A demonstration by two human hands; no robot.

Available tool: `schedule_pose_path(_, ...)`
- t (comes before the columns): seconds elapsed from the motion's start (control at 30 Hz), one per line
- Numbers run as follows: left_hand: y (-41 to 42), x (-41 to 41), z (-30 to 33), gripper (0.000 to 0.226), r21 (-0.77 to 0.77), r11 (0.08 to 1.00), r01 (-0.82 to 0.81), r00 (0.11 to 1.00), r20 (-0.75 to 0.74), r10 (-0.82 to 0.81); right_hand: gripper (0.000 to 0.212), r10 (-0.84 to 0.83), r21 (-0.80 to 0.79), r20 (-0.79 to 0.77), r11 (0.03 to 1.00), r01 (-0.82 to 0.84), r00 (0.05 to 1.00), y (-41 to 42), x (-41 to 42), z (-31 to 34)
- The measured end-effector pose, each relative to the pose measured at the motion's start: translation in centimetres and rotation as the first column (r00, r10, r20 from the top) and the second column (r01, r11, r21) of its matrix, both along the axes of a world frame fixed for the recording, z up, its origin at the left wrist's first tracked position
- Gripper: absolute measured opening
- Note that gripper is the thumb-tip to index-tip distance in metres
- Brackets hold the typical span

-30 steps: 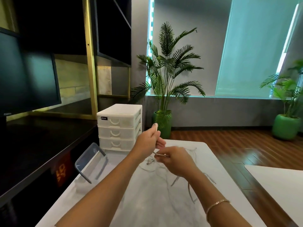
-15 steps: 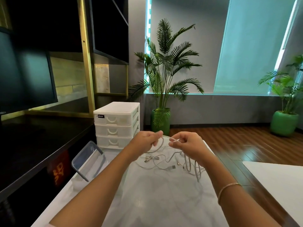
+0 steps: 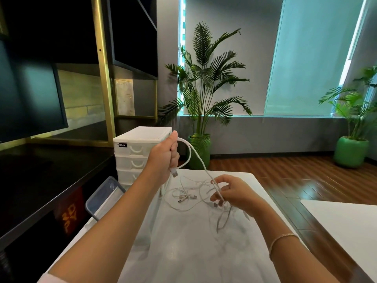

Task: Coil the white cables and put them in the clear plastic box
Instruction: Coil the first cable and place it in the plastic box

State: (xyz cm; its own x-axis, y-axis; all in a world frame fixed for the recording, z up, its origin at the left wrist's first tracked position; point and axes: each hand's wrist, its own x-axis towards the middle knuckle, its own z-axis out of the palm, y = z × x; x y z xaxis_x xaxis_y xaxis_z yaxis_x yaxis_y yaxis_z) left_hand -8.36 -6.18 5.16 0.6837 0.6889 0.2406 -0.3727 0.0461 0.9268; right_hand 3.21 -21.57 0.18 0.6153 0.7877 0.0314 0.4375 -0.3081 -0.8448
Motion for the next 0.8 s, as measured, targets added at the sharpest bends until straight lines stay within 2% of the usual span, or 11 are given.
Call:
schedule_pose_path(0.13, 0.3, 0.0, 0.3, 0.045, -0.099, 0.994, -0.051, 0.997, 0.046, 0.056, 0.018, 0.012, 0.113, -0.114, 0.994, 0.001, 0.993, -0.7, 0.6, 0.5)
schedule_pose_path(0.23, 1.3, -0.4, 0.0, 0.045, -0.235, 0.968, -0.084, 0.990, 0.092, 0.108, 0.023, -0.089, 0.152, -0.143, 0.982, 0.111, 0.986, -1.1, 1.0, 0.8)
schedule_pose_path(0.3, 2.4, -0.8, -0.2, 0.046, -0.318, 0.940, -0.123, 0.981, 0.104, 0.163, 0.026, -0.142, 0.234, -0.188, 0.955, 0.185, 0.972, -1.4, 1.5, 0.7)
schedule_pose_path(0.43, 3.9, -1.7, -0.2, 0.044, -0.363, 0.906, -0.219, 0.959, 0.092, 0.268, 0.023, -0.135, 0.403, -0.274, 0.883, 0.241, 0.952, -2.0, 2.3, 1.0)
schedule_pose_path(0.57, 3.9, -2.1, 0.7, 0.045, -0.372, 0.897, -0.239, 0.946, 0.119, 0.301, 0.026, -0.121, 0.482, -0.325, 0.832, 0.274, 0.938, -1.7, 2.4, 1.2)
schedule_pose_path(0.63, 3.7, -2.2, 1.5, 0.045, -0.364, 0.907, -0.213, 0.946, 0.153, 0.284, 0.027, -0.186, 0.462, -0.303, 0.829, 0.314, 0.935, -1.3, 2.6, 0.7)
schedule_pose_path(0.7, 3.4, -2.1, 2.2, 0.045, -0.341, 0.923, -0.176, 0.948, 0.194, 0.252, 0.029, -0.210, 0.372, -0.262, 0.878, 0.300, 0.942, -1.0, 2.6, 0.0)
schedule_pose_path(0.77, 3.0, -2.0, 3.1, 0.045, -0.321, 0.939, -0.119, 0.946, 0.250, 0.205, 0.032, -0.166, 0.174, -0.204, 0.964, 0.203, 0.965, -0.9, 2.5, -0.4)
schedule_pose_path(0.8, 2.8, -1.9, 3.5, 0.045, -0.311, 0.946, -0.090, 0.944, 0.275, 0.180, 0.034, -0.129, 0.020, -0.152, 0.991, 0.134, 0.980, -0.9, 2.4, -0.5)
